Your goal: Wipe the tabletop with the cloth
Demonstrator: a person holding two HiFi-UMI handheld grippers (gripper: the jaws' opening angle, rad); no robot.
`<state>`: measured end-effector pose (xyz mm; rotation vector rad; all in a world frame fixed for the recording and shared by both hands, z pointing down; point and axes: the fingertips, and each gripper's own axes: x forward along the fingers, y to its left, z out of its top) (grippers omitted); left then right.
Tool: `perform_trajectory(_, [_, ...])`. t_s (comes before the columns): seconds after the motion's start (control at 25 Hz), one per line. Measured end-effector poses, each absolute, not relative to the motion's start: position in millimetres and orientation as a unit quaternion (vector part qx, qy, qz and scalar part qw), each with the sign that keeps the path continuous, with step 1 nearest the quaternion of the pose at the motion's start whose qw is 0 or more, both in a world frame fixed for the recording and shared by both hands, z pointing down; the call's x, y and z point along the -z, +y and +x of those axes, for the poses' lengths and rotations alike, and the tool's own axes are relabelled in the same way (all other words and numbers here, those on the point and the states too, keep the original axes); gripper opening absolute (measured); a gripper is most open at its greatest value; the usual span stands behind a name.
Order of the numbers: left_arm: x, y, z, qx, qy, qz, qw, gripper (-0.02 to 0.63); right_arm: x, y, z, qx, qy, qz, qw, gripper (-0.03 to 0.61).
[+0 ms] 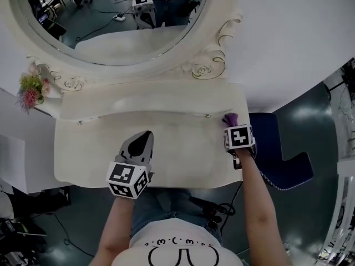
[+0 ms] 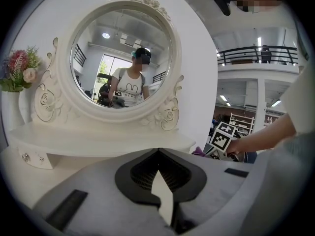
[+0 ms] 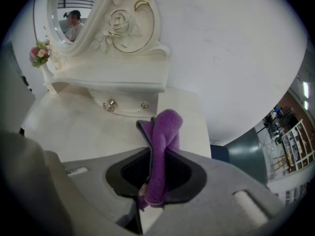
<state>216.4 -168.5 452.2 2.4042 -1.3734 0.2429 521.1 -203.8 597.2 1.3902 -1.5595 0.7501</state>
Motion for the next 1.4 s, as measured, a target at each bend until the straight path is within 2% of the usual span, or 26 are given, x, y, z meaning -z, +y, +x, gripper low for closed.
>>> perform_trajectory(1.4, [-440.2, -151.1, 94.6, -0.083, -0.467, 0.863, 0.175, -0.003, -596.5, -189.4, 363.6, -0.333, -0.638, 0.559, 0.412, 0.066])
